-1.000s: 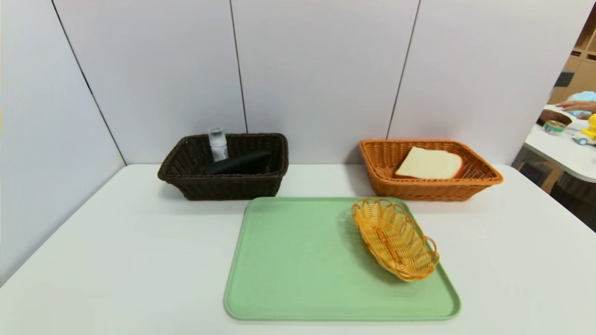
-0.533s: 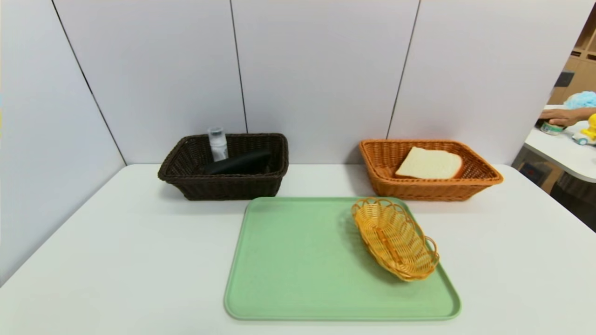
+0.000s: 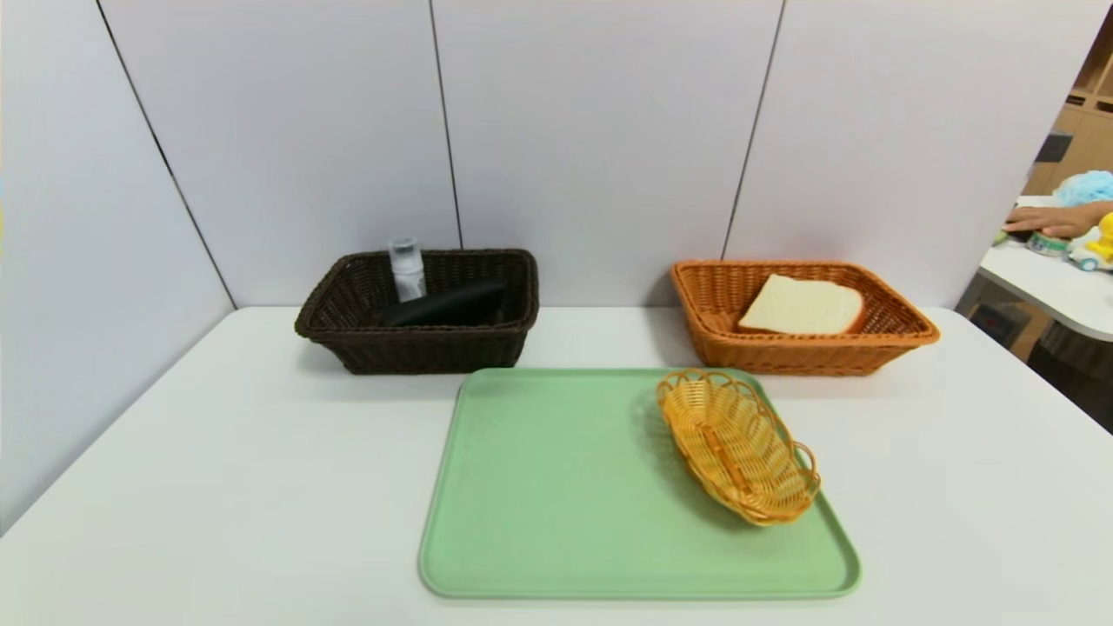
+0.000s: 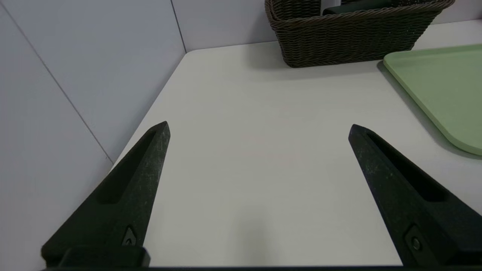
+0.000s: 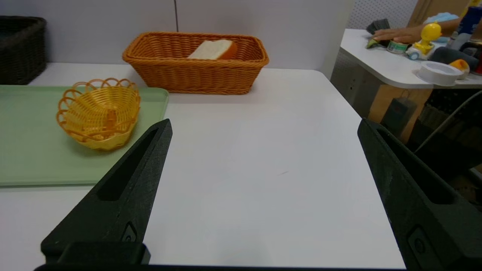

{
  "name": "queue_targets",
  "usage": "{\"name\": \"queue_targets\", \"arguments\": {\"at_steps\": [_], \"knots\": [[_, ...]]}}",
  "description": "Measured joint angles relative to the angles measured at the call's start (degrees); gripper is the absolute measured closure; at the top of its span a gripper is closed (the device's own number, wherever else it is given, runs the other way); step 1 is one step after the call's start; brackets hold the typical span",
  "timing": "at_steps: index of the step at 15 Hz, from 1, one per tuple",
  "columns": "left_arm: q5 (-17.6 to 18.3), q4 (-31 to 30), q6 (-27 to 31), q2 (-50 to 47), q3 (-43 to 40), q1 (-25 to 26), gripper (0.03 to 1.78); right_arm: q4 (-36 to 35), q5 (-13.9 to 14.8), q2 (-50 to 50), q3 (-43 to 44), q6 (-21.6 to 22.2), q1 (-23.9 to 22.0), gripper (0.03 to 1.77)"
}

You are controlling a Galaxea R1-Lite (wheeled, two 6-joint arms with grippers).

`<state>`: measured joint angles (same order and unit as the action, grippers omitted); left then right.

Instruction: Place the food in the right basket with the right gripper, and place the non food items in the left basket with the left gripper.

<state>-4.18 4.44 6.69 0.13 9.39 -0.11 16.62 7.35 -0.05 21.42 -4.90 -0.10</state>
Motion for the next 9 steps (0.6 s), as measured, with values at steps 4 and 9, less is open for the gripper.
{"name": "queue_targets", "arguments": {"at_steps": [4,9], "knots": [[2.07,-7.44,1.05,-0.11,-7.50,0.01,0.12,-7.78,2.86,-0.02,-9.19,-0.17,0.00,0.10],[5.00,-5.17,-0.94,-0.13,-9.25,0.00,0.12,-12.98,2.56,0.00,-16.35,0.06,0.00,0.10]]}}
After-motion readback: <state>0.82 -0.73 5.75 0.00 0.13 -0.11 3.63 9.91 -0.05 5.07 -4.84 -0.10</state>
